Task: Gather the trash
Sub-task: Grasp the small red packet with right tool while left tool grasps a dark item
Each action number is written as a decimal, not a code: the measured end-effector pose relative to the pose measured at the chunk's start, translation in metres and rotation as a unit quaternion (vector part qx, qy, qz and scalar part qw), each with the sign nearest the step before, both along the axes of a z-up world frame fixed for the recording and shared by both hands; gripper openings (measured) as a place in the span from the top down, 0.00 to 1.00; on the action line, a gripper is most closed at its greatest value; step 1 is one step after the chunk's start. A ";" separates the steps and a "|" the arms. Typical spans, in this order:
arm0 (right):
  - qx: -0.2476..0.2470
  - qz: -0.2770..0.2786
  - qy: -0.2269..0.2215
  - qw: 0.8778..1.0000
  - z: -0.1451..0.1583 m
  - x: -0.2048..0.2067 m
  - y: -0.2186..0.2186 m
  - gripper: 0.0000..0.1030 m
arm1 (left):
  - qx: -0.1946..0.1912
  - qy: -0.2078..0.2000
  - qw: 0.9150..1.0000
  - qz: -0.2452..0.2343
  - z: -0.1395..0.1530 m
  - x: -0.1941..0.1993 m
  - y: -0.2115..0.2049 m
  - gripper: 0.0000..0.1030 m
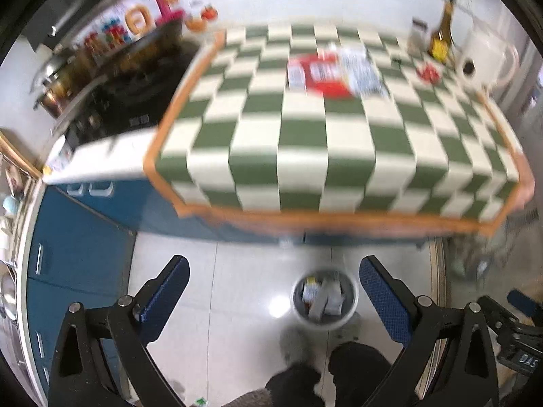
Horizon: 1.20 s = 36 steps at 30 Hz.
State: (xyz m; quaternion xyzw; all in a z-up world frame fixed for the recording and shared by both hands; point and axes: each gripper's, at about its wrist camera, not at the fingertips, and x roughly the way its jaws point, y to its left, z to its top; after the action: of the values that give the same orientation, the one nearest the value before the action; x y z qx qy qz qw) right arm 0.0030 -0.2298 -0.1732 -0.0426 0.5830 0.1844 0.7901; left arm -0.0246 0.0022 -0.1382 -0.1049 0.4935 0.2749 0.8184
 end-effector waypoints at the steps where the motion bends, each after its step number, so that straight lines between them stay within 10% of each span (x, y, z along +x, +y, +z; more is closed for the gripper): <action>1: 0.014 -0.009 -0.003 1.000 0.009 0.012 -0.001 0.00 | 0.005 -0.009 1.000 0.003 0.006 0.008 0.005 0.00; 9: 0.068 -0.047 -0.026 0.996 0.045 0.136 -0.001 0.00 | 0.018 -0.008 0.999 0.030 0.036 0.115 0.033 0.00; 17: 0.085 -0.055 -0.036 0.994 0.047 0.360 0.021 0.01 | 0.016 0.051 0.998 0.044 0.025 0.275 0.042 0.00; 21: 0.078 -0.040 -0.021 0.996 0.023 0.460 0.047 0.31 | 0.012 0.075 0.997 0.033 0.009 0.351 0.042 0.00; 26: 0.087 -0.009 0.015 0.996 -0.019 0.532 0.082 0.39 | -0.005 0.099 0.995 0.019 -0.015 0.422 0.041 0.01; 30: 0.110 0.021 0.022 0.994 -0.041 0.551 0.100 0.85 | -0.018 0.105 0.994 0.002 -0.033 0.466 0.037 0.02; 36: 0.101 -0.018 -0.027 0.994 -0.027 0.560 0.074 0.86 | -0.039 0.100 0.994 -0.024 -0.057 0.522 0.027 0.14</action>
State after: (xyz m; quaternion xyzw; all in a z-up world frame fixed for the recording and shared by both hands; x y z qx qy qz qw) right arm 0.5632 -0.1559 -0.1999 0.0434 0.5401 0.2270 0.8092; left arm 0.4976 0.0292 -0.1955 -0.0969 0.5859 0.2444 0.7666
